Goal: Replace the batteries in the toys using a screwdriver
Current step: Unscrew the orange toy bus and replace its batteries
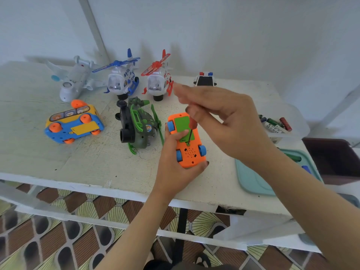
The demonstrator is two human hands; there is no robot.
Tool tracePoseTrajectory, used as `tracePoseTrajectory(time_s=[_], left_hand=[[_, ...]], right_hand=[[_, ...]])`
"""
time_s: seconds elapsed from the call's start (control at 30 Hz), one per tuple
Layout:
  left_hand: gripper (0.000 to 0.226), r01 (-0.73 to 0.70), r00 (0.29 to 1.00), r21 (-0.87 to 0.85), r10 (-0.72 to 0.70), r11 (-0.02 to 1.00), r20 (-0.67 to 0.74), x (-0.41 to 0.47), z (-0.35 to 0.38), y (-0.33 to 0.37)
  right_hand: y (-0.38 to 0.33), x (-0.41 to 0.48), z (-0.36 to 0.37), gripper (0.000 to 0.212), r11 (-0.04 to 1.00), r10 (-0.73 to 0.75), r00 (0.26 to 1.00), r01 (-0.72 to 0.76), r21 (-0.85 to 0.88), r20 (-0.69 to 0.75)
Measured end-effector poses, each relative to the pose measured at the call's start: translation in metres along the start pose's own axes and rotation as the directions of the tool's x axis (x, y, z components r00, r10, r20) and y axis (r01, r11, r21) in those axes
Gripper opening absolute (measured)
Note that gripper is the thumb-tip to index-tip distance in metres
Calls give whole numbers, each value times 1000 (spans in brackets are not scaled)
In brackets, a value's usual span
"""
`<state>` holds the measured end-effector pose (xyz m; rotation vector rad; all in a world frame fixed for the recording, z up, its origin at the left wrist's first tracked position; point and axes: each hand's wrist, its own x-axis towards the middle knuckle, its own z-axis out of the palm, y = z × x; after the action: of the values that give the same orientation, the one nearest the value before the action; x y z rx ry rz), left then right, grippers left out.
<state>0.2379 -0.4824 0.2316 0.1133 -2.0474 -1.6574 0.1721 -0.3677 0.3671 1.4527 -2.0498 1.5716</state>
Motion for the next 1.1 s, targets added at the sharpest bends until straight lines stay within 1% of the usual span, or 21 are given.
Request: tracePoseTrajectory(time_s=[0.07,0.13,0.2,0.23,0.33,0.4,0.47,0.53,0.57,0.63,0.7,0.73,0.8,0.9,0.93,1.0,1.07,1.1], left_hand=[[68,1,1000,23,-1,1000,-6,0,0,0],[69,-3,1000,30,3,1000,-8,0,0,0],[68,-4,1000,22,4,1000,-7,0,0,0],[67,-3,1000,15,3,1000,-5,0,0,0],[66,-1,1000,8,1,1000,-1,0,0,1],[68,-3,1000,16,3,1000,-5,0,0,1],[70,-4,1000,26,4,1000,-13,0,0,2],[69,-5,1000,31,6,1000,-16,0,1,3],[69,-5,1000,29,5,1000,-16,0,1,3],[69,-5,1000,22,5,1000,-13,0,1,3],[70,-8,1000,18,8,1000,-11,0,0,3],[70,-10,1000,17,10,1000,-11,0,0,3],[71,-12,1000,7,12,1000,-6,0,1,4],[69,-16,1000,-3,16,1000,7,0,1,3],[68,-13,1000,-5,13,1000,8,1,0,2],[67,-5,1000,-2,5,1000,4,1,0,2],[67,1,1000,2,-1,1000,5,1,0,2],[67,3,1000,3,-3,1000,7,1,0,2]], right_hand=[[1,2,2,31,999,16,997,-18,-29,-76],[5,3,4,23,988,-26,991,6,-152,-128],[7,2,4,24,967,-59,993,32,-252,-99],[7,1,4,29,965,-58,997,41,-259,-59],[5,1,1,44,982,-23,998,34,-183,64],[3,4,-1,45,996,15,994,-5,-91,107],[0,7,-2,40,997,70,993,-74,35,100],[0,8,-3,36,989,102,994,-106,102,44],[1,8,-3,34,993,84,996,-84,85,1],[6,9,-2,26,997,-11,997,5,-71,-73],[10,9,-1,25,977,-71,994,54,-207,-78],[11,9,-1,30,974,-68,996,54,-218,-56],[12,9,-3,38,992,-8,1000,11,-126,17],[7,10,-8,39,991,78,987,-92,95,138],[6,11,-8,38,984,90,987,-109,139,137],[5,10,-7,37,980,107,992,-117,161,72],[7,9,-5,34,989,97,995,-95,116,-18],[9,9,-4,30,996,73,996,-70,54,-54]])
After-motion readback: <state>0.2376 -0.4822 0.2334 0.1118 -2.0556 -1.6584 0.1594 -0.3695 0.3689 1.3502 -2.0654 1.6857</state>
